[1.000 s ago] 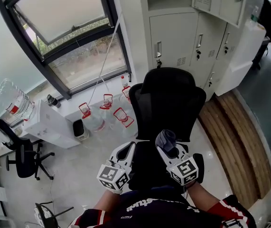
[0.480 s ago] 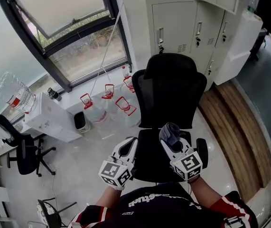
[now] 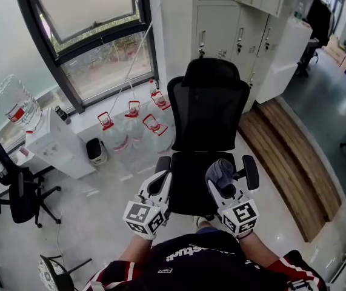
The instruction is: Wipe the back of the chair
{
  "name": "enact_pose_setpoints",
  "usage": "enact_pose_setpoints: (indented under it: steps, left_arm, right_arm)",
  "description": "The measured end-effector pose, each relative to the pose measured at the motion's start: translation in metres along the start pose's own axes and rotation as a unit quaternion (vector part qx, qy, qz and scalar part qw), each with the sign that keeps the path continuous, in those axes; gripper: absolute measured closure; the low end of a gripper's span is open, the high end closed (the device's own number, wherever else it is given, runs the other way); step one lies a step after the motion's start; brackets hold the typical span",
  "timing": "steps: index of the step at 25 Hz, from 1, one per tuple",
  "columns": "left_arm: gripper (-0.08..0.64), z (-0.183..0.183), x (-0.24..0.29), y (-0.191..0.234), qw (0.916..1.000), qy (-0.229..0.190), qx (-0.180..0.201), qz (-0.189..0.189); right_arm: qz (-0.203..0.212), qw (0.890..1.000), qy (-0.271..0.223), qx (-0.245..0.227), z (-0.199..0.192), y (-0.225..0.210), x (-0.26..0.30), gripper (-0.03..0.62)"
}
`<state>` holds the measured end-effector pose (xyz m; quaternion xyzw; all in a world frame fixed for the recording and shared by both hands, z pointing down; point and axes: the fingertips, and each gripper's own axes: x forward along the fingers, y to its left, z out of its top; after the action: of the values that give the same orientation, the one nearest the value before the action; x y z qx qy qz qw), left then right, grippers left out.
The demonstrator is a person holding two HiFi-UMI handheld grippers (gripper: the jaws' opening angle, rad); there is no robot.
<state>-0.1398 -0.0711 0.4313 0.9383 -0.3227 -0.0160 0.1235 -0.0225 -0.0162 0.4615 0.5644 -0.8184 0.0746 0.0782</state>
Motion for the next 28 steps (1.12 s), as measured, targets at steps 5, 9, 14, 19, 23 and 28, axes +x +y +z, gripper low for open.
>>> enact_pose_setpoints:
  steps: [5,9,14,19,23,28]
  left_arm:
    - [0.535,0.006,-0.030,-0.027,0.9998,-0.013,0.002,-0.016]
    - [0.535,0.011,-0.042,-0.053,0.9996,-0.017,0.010,-0.023]
    - [0.535,0.012,-0.044,-0.082,0.9996,-0.014,0.014,-0.021]
    - [0.535,0.009,-0.041,-0.118,0.9995,-0.013,0.016,-0.024]
    - [0.535,0.007,-0.039,-0.154,0.9990,-0.011,0.023,-0.038]
    - [0.535,0.004,-0.039,-0.176,0.9987,-0.009,0.024,-0.044]
  right_arm:
    - [-0.034,0.999,-0.012,-0.004,0.006,0.017,-0.052,0.518]
    - [-0.044,0.999,-0.015,-0.010,0.011,0.020,-0.081,0.518]
    - [-0.040,0.999,-0.019,-0.012,0.014,0.014,-0.106,0.518]
    - [-0.027,0.999,-0.017,-0.022,0.011,0.013,-0.134,0.520]
    - [-0.025,0.999,-0.022,-0.021,0.010,0.009,-0.159,0.520]
    - [-0.022,0.999,-0.031,-0.023,0.016,0.008,-0.175,0.520]
